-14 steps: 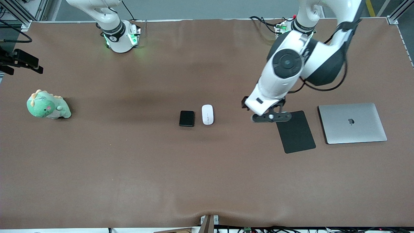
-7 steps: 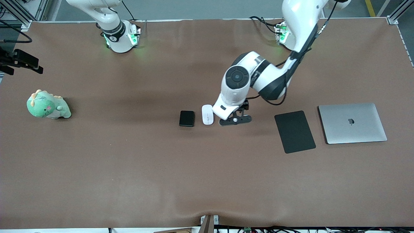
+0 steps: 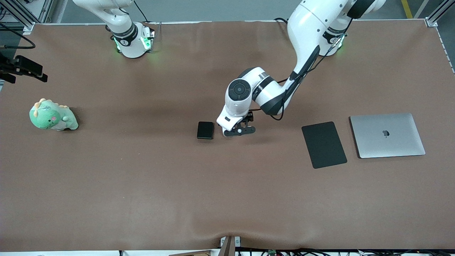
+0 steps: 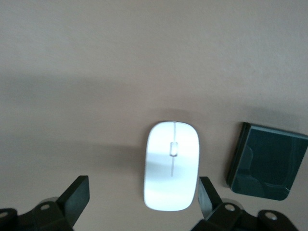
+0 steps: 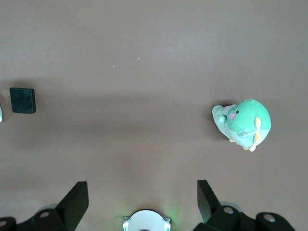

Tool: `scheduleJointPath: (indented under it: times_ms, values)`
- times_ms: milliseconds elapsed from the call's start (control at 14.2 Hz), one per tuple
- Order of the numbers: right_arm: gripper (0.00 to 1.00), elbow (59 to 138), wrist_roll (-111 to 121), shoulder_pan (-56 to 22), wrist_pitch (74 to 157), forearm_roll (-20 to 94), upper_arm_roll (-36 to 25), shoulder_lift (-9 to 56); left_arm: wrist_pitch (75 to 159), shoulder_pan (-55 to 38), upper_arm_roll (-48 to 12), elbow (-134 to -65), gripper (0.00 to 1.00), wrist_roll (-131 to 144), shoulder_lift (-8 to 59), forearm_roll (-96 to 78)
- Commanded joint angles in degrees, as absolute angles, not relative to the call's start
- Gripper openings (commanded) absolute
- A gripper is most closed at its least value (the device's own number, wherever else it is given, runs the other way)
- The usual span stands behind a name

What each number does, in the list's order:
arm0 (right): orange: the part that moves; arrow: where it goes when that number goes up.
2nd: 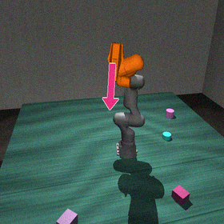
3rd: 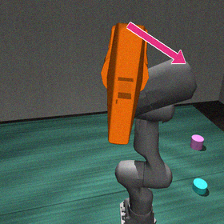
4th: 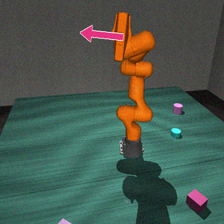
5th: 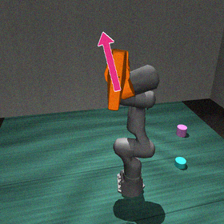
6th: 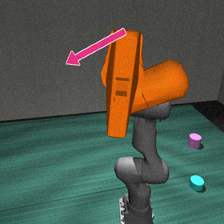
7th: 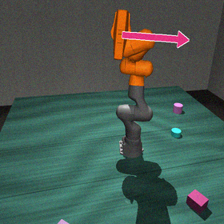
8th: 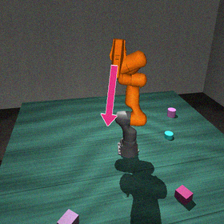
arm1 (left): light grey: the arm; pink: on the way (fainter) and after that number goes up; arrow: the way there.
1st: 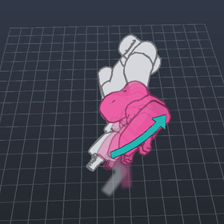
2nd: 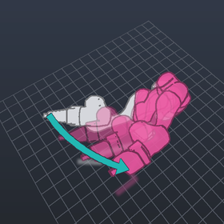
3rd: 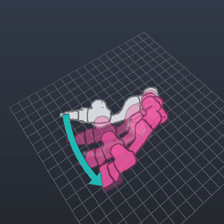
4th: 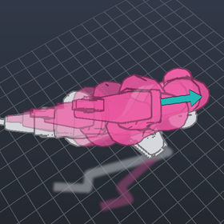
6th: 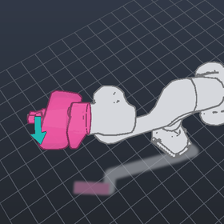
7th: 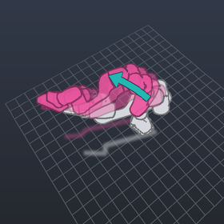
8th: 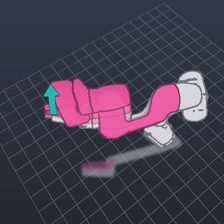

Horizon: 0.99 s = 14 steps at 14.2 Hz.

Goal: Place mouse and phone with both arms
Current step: 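Lower the left gripper and grasp the white mouse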

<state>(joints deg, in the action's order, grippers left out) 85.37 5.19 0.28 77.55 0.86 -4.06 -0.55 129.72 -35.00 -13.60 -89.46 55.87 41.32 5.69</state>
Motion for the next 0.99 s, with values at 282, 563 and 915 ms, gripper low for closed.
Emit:
scheduleJointPath:
  times_ms: [282, 563, 915]
  values:
    - [1.00, 85.3, 5.9, 1.2, 78.0, 0.1, -3.6, 0.1, 135.0, -37.3, -12.9, -86.8, 1.00, 59.2, 46.6, 7.4]
    - [1.00, 85.2, 5.9, 1.1, 77.9, 0.2, -3.6, 0.4, 135.1, -37.4, -12.8, -85.1, 1.00, 59.2, 48.1, 7.4]
    - [1.00, 85.1, 5.9, 1.1, 77.8, 0.4, -3.6, 0.9, 135.1, -37.4, -12.7, -84.9, 0.88, 59.1, 49.1, 9.8]
